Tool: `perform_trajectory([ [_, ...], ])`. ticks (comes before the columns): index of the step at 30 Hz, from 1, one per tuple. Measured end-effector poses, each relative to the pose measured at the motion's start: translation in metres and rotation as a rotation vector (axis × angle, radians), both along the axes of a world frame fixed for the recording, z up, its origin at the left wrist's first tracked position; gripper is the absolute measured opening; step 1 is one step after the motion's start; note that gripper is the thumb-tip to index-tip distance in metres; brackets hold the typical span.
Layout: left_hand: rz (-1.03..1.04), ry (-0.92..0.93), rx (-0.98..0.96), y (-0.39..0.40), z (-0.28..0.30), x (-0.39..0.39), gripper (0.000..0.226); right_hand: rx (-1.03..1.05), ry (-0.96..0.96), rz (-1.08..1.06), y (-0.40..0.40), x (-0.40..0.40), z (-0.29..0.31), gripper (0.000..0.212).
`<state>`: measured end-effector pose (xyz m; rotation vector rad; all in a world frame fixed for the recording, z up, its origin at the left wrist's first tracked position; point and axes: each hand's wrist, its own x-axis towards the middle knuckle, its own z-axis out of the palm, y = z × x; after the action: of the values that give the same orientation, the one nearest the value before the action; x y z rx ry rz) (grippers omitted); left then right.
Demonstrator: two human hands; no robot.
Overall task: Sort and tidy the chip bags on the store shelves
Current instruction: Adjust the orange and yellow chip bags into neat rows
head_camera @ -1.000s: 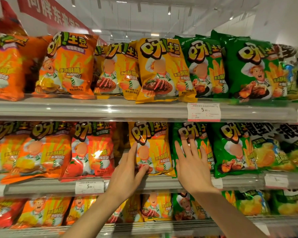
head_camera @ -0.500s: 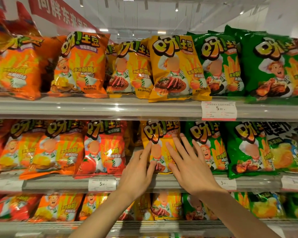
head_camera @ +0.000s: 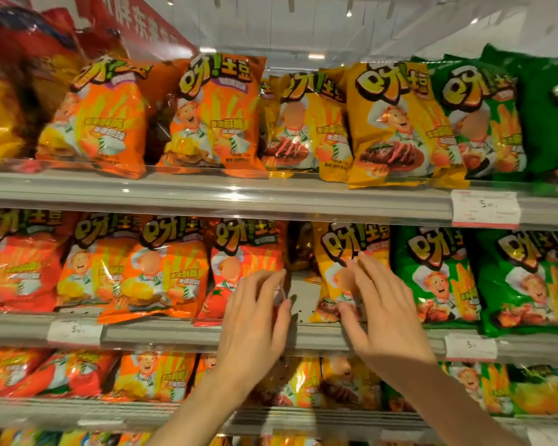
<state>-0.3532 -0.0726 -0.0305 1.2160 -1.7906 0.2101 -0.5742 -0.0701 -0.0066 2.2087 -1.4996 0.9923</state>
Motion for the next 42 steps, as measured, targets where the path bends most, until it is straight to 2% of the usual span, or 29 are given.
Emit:
perform_trajectory([
  [4,0.139,0.082,0.023,0.001,-0.003,0.037,0.048,0.147,-0.120,0.105,0.004,0.052,0.004,0.060],
  [7,0.223,0.155,0.123,-0.005,-0.005,0.059,0.056,0.289,-0.211,0.140,-0.005,0.087,0.008,0.068],
  [14,0.291,0.180,0.280,-0.011,0.007,0.071,0.065,0.579,-0.436,0.058,-0.047,0.127,0.009,0.081],
  [17,0.304,0.179,0.303,-0.013,0.010,0.071,0.060,0.656,-0.541,0.066,-0.060,0.128,0.001,0.082],
  [22,0.264,0.227,0.278,-0.012,0.012,0.070,0.055,0.653,-0.652,0.131,-0.065,0.123,0.001,0.083],
  [28,0.199,0.377,0.221,-0.003,0.025,0.061,0.054,0.581,-0.697,0.192,-0.056,0.109,0.018,0.067],
  [31,0.155,0.442,0.218,0.003,0.031,0.060,0.055,0.604,-0.716,0.239,-0.054,0.101,0.023,0.072],
  [34,0.112,0.498,0.257,0.013,0.038,0.060,0.057,0.631,-0.724,0.274,-0.048,0.099,0.025,0.076],
  [39,0.045,0.614,0.377,0.033,0.039,0.067,0.079,0.704,-0.749,0.360,-0.024,0.104,0.020,0.075],
  [42,0.022,0.645,0.454,0.042,0.039,0.077,0.066,0.734,-0.770,0.372,-0.013,0.115,0.018,0.072],
])
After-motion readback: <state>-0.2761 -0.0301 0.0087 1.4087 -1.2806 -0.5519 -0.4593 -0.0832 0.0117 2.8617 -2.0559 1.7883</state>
